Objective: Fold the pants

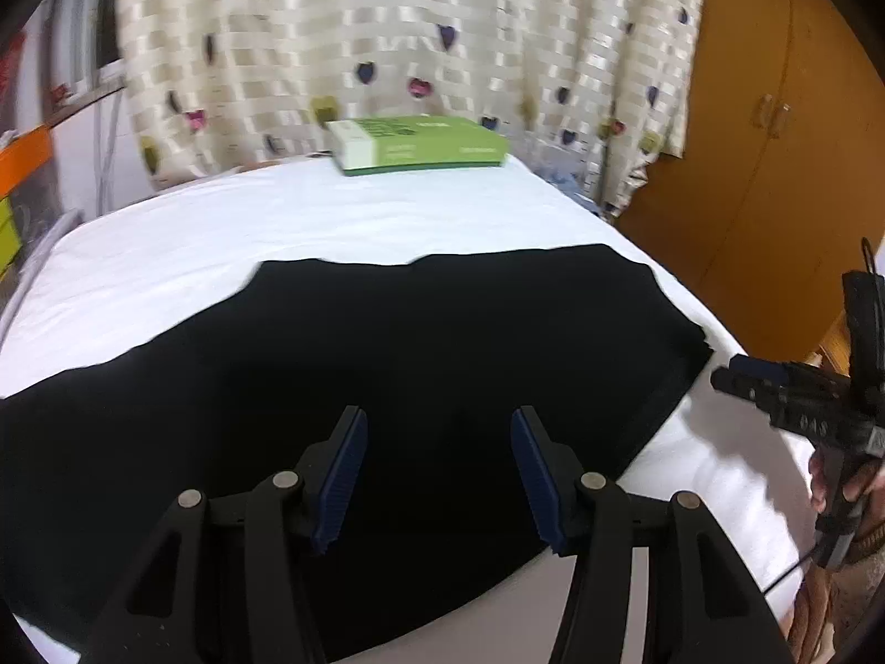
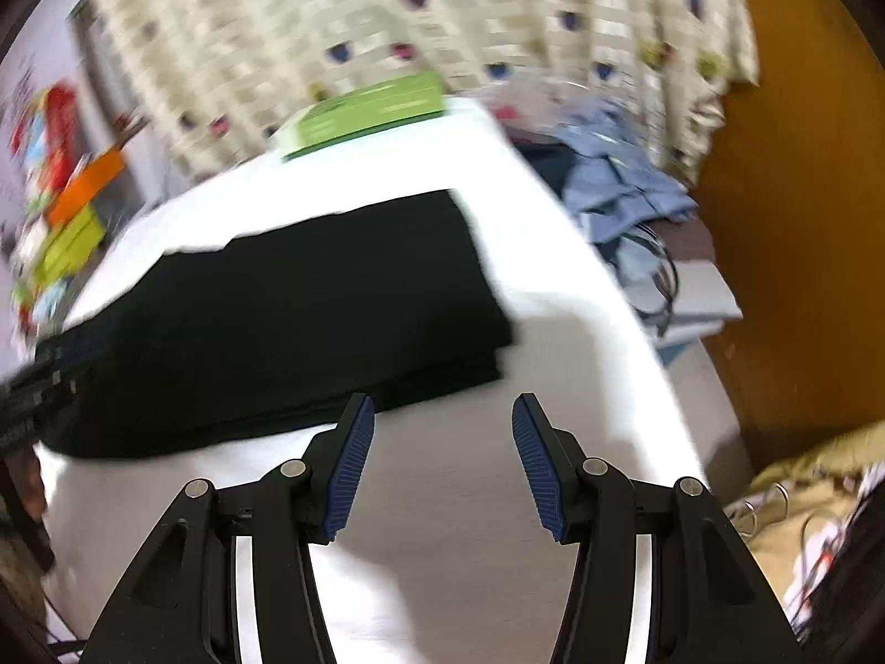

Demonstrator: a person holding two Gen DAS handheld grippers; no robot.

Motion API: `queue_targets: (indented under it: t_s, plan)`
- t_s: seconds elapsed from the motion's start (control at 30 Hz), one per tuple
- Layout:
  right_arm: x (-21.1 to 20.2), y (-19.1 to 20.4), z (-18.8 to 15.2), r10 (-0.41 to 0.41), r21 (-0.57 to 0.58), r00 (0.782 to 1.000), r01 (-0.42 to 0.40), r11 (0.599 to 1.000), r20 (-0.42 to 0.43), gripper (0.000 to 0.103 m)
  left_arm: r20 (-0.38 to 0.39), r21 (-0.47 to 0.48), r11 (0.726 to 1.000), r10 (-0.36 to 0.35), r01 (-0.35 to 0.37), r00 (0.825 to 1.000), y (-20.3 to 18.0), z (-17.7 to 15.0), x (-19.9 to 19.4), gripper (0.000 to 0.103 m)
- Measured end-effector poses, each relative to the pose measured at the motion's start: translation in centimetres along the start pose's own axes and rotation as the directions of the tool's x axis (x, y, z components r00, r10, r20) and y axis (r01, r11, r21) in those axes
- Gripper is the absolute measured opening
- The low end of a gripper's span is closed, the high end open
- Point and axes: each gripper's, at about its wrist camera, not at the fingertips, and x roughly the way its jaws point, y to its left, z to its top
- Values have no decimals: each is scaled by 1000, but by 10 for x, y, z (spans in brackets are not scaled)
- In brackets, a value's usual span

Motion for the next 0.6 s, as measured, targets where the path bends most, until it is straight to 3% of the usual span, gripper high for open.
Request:
queue_targets:
  t_s: [0.13, 0.43, 0.53, 0.6]
  plan:
    - [8, -7, 2, 44, 79, 999, -43, 996, -13, 54, -26, 21, 999, -32, 32, 999, -17, 4, 14, 57]
    - [21, 9, 11, 80, 65, 997, -81, 995, 9, 57, -77, 39, 997, -58, 61, 995, -28, -1, 30, 57]
    - [22, 4, 7, 195, 131, 981, -195, 972, 11, 57, -93, 38, 997, -59, 63, 994, -28, -4, 34, 57]
    - [19, 4, 3, 222, 153, 975, -222, 963, 13, 57, -98, 42, 997, -57, 62, 993, -29, -6, 36, 57]
